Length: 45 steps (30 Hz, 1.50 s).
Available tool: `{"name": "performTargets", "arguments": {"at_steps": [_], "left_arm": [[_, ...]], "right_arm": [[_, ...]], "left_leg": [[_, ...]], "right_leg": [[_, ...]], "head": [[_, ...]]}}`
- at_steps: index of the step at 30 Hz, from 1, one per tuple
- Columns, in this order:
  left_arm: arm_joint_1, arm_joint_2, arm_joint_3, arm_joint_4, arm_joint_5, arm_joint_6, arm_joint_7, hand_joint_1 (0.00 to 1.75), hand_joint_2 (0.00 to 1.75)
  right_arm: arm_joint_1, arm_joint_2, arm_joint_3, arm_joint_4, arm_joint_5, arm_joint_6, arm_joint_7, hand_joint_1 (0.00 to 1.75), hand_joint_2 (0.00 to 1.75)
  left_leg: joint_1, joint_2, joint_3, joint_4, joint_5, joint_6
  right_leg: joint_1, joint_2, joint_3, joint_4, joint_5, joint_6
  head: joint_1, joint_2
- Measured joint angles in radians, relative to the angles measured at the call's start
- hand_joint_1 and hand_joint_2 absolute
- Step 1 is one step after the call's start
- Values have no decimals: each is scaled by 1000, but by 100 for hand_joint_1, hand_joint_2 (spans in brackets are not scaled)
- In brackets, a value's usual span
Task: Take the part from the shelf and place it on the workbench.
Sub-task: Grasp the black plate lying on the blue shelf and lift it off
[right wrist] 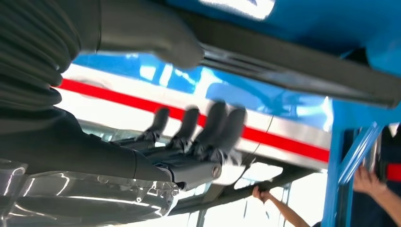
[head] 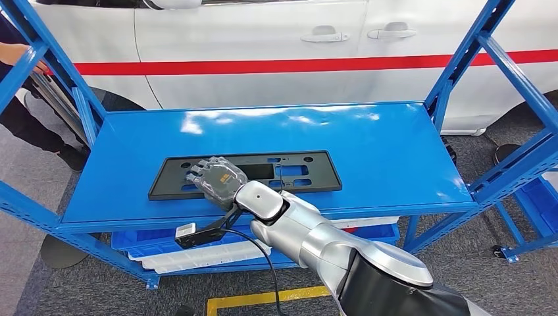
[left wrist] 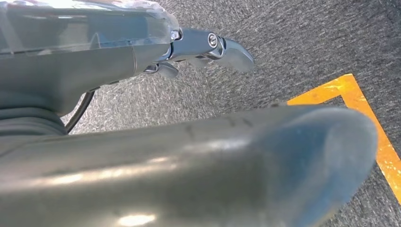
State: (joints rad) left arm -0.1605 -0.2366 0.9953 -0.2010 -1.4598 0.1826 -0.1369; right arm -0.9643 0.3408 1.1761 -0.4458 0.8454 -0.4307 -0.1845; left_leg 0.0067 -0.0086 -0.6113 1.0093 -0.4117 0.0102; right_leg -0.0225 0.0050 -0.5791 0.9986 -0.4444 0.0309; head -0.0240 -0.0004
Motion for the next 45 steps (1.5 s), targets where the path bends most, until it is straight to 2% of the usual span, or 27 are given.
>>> {"name": "performTargets", "arguments": {"at_steps": [4,14,18,45], "left_arm": [[0,-1,0,0,0,-1,0,0,0],[-1,-1,0,0,1,-5,0,0,0],[-1,-1,0,0,2,-6,-4,0,0],[1,-1,-2,0,-3,-10,-7,0,0]], "right_arm": [[1,0,0,19,2,-44,-6,175,175],[11,2,0,47,12,-44,-10,175,175],[23,2,-1,57,20,-41,-16,0,175],[41,3,-8,72,50,-46,-43,0,175]], "left_leg": [[0,0,0,0,0,0],[0,0,0,0,0,0],[0,0,0,0,0,0],[0,0,0,0,0,0]], "right_leg": [[0,0,0,0,0,0],[0,0,0,0,0,0],[0,0,0,0,0,0],[0,0,0,0,0,0]], "head": [[0,0],[0,0],[0,0],[0,0]]}}
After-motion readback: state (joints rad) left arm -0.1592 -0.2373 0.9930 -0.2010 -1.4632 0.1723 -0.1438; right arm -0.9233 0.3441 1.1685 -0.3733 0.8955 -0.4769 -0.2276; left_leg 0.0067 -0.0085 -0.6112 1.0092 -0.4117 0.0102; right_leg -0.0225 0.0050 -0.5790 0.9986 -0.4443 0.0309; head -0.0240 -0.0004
